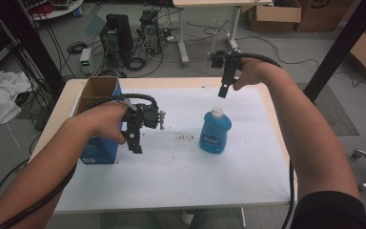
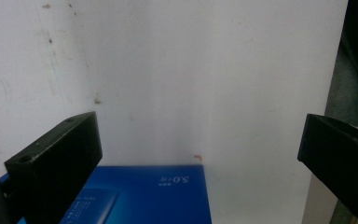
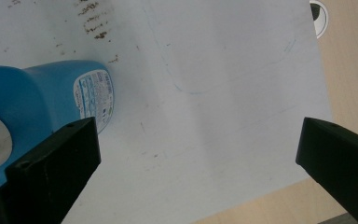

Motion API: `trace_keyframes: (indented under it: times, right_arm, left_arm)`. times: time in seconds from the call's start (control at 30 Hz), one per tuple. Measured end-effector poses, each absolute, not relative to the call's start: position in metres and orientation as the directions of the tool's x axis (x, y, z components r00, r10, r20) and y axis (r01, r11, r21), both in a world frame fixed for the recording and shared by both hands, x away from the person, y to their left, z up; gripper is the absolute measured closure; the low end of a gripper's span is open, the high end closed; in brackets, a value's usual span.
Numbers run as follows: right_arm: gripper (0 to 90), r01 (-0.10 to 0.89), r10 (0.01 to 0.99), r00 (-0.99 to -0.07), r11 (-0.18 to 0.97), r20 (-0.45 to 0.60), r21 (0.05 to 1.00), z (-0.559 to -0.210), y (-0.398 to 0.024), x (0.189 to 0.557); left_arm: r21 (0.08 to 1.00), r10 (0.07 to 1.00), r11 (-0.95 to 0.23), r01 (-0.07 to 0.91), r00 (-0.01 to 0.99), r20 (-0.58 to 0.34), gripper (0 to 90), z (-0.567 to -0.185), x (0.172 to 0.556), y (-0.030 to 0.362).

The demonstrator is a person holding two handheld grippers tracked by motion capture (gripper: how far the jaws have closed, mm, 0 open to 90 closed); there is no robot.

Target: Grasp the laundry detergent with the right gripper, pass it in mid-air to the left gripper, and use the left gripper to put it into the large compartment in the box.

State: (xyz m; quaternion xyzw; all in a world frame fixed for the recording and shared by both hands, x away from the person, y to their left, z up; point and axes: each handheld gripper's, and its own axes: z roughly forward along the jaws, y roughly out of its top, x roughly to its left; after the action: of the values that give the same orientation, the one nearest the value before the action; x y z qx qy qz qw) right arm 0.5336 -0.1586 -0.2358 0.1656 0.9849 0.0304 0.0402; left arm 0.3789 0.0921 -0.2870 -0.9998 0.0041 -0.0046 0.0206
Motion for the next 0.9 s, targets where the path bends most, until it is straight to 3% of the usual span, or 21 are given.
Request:
trace_keyframes:
  times: [0.3,0.6,0.67,0.7,0.73,0.77,0.8,0.83,0.87,0.9]
  right_arm:
    - [0.0,0.328,0.332,-0.94,0.942,-0.074,0.069,-0.237,-0.16,0.533]
    - [0.0,0.321,0.33,-0.942,0.937,-0.053,0.136,-0.238,-0.16,0.533]
    - [0.0,0.328,0.34,-0.94,0.925,-0.033,0.191,-0.236,-0.161,0.533]
    - [0.0,0.336,0.354,-0.935,0.905,-0.022,0.263,-0.231,-0.164,0.534]
    - [0.0,0.336,0.354,-0.935,0.905,-0.022,0.263,-0.231,-0.164,0.534]
    - [0.0,0.347,0.374,-0.927,0.876,-0.017,0.335,-0.227,-0.167,0.534]
    - [0.0,0.347,0.374,-0.927,0.876,-0.017,0.335,-0.227,-0.167,0.534]
    - [0.0,0.345,0.381,-0.924,0.842,-0.006,0.415,-0.223,-0.17,0.534]
    - [0.0,0.345,0.381,-0.924,0.842,-0.006,0.415,-0.223,-0.17,0.534]
    - [0.0,0.355,0.404,-0.915,0.8,0.004,0.484,-0.219,-0.175,0.533]
  left_arm:
    - [-0.035,-0.011,-0.999,-0.011,1.0,0.015,0.1,-0.285,0.375,0.093]
    - [-0.031,-0.01,-0.999,-0.01,1.0,0.016,0.1,-0.285,0.376,0.095]
    - [-0.025,-0.008,-1.0,-0.007,1.0,0.02,0.1,-0.283,0.376,0.096]
    - [-0.024,-0.009,-1.0,-0.008,1.0,0.022,0.1,-0.282,0.376,0.097]
    - [-0.025,-0.007,-1.0,-0.006,1.0,0.026,0.1,-0.281,0.376,0.097]
    - [-0.021,-0.007,-1.0,-0.006,1.0,0.03,0.1,-0.28,0.376,0.098]
    - [-0.021,-0.007,-1.0,-0.006,1.0,0.03,0.1,-0.28,0.376,0.098]
    - [-0.017,-0.003,-1.0,-0.003,1.0,0.031,0.0,-0.279,0.375,0.099]
    - [-0.017,-0.003,-1.0,-0.003,1.0,0.031,0.1,-0.279,0.375,0.099]
    - [-0.014,-0.005,-1.0,-0.004,0.999,0.037,0.1,-0.278,0.375,0.101]
